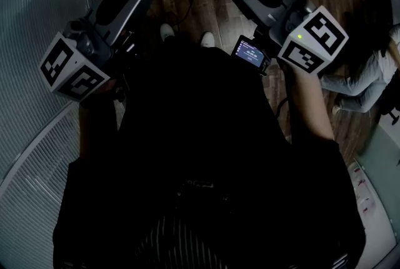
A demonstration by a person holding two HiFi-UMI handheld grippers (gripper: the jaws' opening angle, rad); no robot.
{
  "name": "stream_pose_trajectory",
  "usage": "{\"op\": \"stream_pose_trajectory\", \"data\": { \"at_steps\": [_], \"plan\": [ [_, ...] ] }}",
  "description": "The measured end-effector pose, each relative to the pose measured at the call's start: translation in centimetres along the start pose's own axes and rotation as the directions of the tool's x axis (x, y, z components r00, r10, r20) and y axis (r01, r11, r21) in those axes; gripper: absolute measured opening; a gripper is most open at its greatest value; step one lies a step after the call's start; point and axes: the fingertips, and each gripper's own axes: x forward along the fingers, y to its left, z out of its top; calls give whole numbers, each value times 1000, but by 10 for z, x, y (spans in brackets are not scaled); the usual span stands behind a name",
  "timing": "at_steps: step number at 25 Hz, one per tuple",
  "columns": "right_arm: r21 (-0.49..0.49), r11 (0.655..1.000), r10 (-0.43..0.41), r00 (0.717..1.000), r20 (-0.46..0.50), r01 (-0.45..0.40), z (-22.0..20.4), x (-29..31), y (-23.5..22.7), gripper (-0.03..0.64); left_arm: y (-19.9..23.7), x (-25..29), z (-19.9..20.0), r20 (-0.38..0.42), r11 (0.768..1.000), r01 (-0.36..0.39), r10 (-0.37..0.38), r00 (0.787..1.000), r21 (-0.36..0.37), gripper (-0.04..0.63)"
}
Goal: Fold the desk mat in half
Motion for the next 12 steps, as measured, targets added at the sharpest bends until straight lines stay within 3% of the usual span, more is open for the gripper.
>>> {"op": "stream_pose_trajectory", "data": {
  "at_steps": [3, 12],
  "plan": [
    [-22, 1000, -9, 1000, -2, 9, 2, 1, 0, 3, -3, 4, -8, -34, 1000, 15, -15, 999, 10, 9],
    [-68, 998, 13, 999, -38, -16, -6, -3, 3, 3, -8, 5, -22, -19, 1000, 12, -12, 1000, -16, 9]
  ]
}}
